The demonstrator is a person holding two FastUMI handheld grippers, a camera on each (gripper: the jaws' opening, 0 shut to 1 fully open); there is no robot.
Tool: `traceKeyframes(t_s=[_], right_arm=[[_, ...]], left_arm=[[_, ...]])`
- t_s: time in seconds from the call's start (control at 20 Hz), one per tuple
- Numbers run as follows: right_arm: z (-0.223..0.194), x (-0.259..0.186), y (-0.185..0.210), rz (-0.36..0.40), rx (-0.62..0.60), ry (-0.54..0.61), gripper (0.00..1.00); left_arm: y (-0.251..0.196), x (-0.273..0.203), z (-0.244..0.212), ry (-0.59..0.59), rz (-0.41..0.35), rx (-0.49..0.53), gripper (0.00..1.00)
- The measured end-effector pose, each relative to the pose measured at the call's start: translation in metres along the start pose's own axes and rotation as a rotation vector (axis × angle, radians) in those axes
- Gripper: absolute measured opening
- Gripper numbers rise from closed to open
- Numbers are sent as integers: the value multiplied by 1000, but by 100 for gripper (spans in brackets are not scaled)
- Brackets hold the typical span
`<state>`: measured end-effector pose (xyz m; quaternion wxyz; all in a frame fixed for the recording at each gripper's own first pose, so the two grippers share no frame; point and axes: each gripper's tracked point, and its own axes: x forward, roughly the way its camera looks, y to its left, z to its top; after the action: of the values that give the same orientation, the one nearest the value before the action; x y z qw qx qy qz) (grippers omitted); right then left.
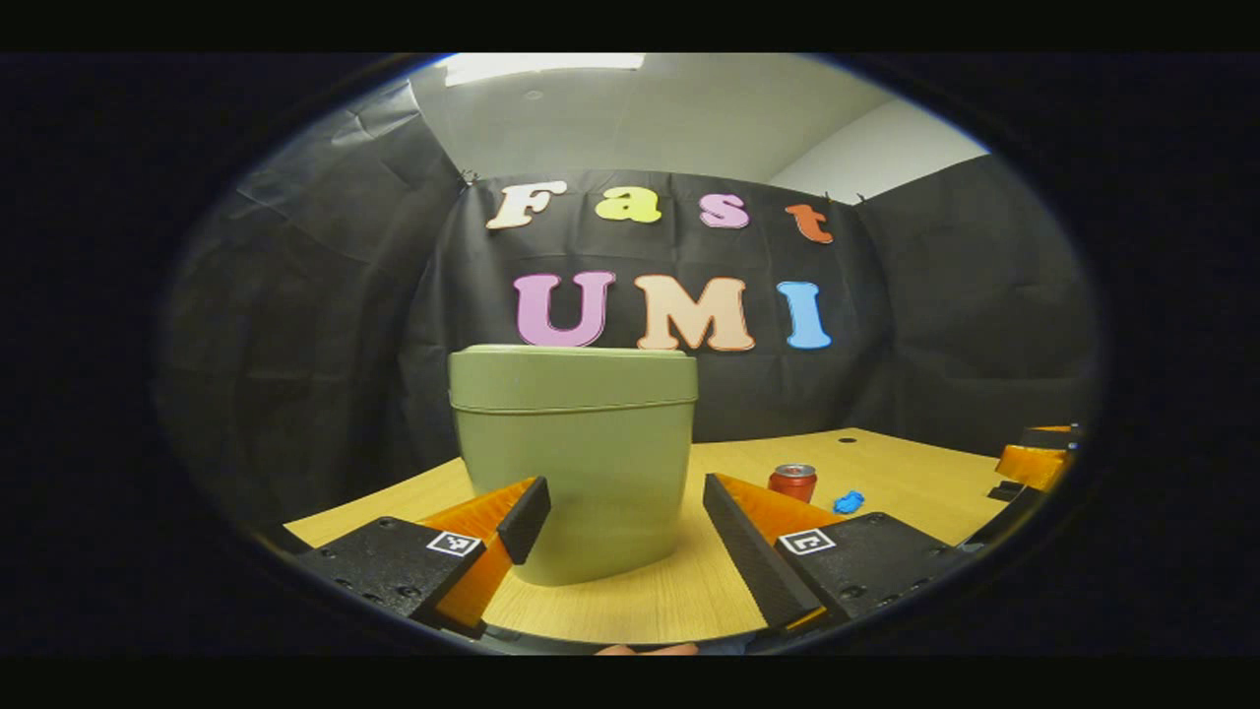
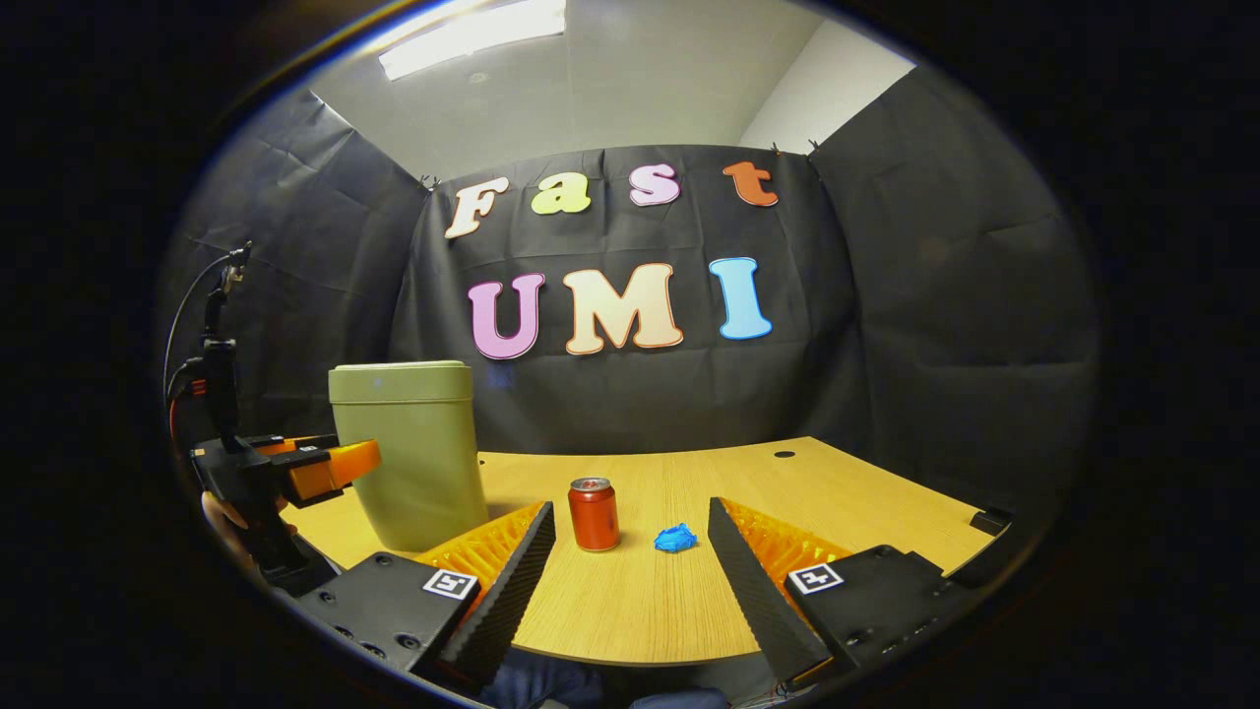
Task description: Press the lid of the desktop garbage bin to open it, pick up the crumpled paper on the desktop and throw it into the bin, then pick up the pop can on the desktop and drop it into the bin, and finally close the garbage bin lid.
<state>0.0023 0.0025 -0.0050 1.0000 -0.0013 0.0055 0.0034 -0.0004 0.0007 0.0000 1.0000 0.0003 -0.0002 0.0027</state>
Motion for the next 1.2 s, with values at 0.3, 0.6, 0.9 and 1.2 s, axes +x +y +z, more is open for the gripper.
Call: traceKeyframes(t_s=[0.3,0.6,0.9,1.2], right_arm=[[1,-1,1,-2,4,-1,98],[-1,1,1,-3,-5,-1,98],[0,3,-4,-11,-7,-1,98],[2,11,-7,4,-5,0,98]], left_arm=[[0,-1,1,0,0,1,94],[-3,-3,9,-29,-22,5,94],[4,1,18,-51,-14,32,67],[12,-4,47,-120,4,59,10]])
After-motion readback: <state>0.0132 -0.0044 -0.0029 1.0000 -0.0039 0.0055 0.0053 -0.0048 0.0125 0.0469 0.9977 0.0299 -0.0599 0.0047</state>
